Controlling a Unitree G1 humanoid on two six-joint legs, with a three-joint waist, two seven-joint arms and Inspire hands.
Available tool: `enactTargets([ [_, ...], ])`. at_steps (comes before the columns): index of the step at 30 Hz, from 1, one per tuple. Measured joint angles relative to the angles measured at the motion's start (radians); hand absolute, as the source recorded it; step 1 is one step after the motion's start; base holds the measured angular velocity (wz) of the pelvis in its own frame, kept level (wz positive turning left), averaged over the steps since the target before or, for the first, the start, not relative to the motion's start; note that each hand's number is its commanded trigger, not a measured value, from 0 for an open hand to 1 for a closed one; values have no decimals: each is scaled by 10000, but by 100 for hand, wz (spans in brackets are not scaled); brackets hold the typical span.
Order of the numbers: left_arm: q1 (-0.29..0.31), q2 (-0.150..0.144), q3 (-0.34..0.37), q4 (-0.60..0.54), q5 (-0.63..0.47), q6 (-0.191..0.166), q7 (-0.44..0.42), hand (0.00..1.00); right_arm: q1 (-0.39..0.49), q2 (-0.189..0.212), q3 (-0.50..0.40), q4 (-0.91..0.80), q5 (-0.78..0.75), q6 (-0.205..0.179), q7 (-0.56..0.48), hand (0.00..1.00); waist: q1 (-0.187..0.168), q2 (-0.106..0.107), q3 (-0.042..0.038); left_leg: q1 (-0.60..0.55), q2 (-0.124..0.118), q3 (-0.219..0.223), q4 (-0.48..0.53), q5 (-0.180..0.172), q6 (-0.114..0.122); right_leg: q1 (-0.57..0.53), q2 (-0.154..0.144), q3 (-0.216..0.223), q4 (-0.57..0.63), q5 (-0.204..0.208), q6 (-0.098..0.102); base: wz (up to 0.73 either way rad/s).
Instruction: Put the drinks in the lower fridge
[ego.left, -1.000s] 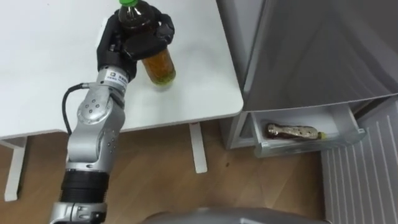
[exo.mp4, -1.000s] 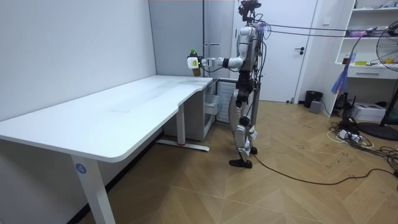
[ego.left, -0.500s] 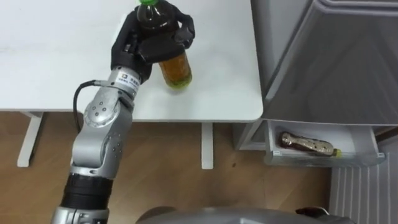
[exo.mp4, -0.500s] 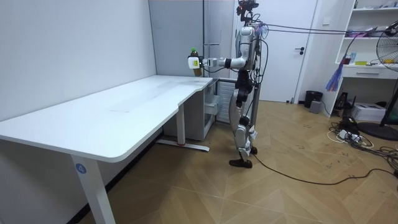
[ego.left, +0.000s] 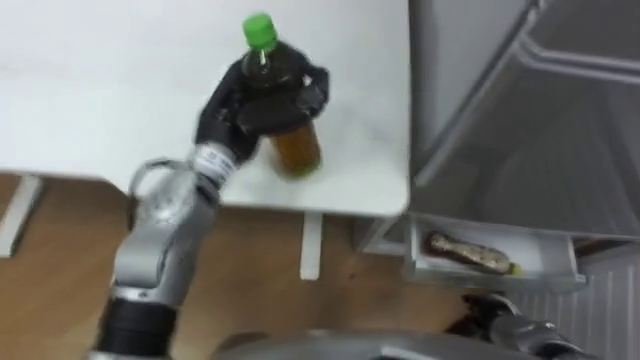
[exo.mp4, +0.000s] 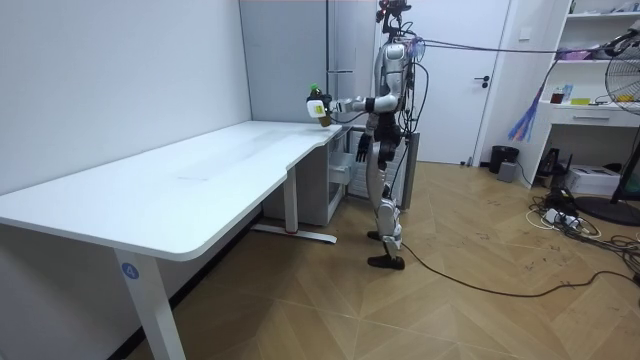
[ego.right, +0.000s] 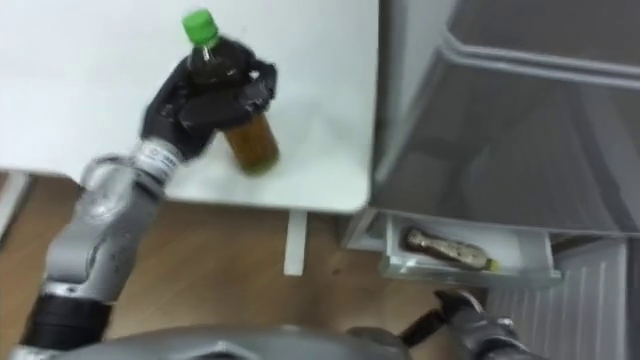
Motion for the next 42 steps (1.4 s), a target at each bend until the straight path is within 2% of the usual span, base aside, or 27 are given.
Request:
enactTargets([
  [2,1,81,-67,-1,-1,38,4,100,-196,109,8,-212,73,-56,278,0,50,8,5,9,-67,42,52,2,3,3,-22,5,-29,-9,15,4],
  [6,2,73,-128,0,-99,64,-207,100,-453,195,141,-527,840,-212,778,0,186,241,117,-18,-272,22,225,5,15,271,-79,-48,-298,-5,127,13],
  [11,294,53,-405,34,-368,49,-650,100,-438,215,477,-558,1554,-252,1148,0,211,358,110,-41,-338,100,286,63,110,378,-159,-185,-290,-78,203,13],
  [16,1110,129,-651,44,-456,54,-1176,100,-302,219,500,-617,1570,-264,1472,0,174,181,119,-73,-345,207,343,78,134,321,-182,-216,-261,-166,227,5],
  [19,1115,136,-755,105,-455,54,-1318,100,-343,214,504,-619,1552,-310,1530,0,172,136,114,-219,-353,216,461,78,134,280,-184,-251,-252,-163,224,6],
  [23,1115,169,-846,632,-575,54,-1546,100,-346,197,528,-620,1529,-392,1601,0,159,230,99,-221,-339,393,461,78,134,287,-201,-264,-208,-163,217,-1],
  [29,1117,534,-1255,1011,-663,96,-1684,100,-331,169,529,-661,1479,-386,1757,0,-96,328,68,-364,-331,543,469,78,134,149,-227,-289,-119,-191,205,1],
  [34,1118,575,-1509,1012,-784,102,-1922,100,-313,171,532,-676,1500,-380,1800,0,-163,344,64,-346,-300,1013,469,78,135,123,-251,-174,-116,-199,219,-5],
  [40,1130,839,-1853,1218,-860,115,-1987,100,-279,181,852,-1063,1636,-369,1889,0,-293,366,78,-245,-276,1230,441,78,135,100,-235,46,-109,-199,219,-11],
  [42,1129,843,-1850,1234,-862,114,-1999,100,-275,179,1022,-1161,1813,-374,1893,0,-307,357,82,-202,-272,1305,432,78,135,92,-231,142,-110,-199,219,-16],
])
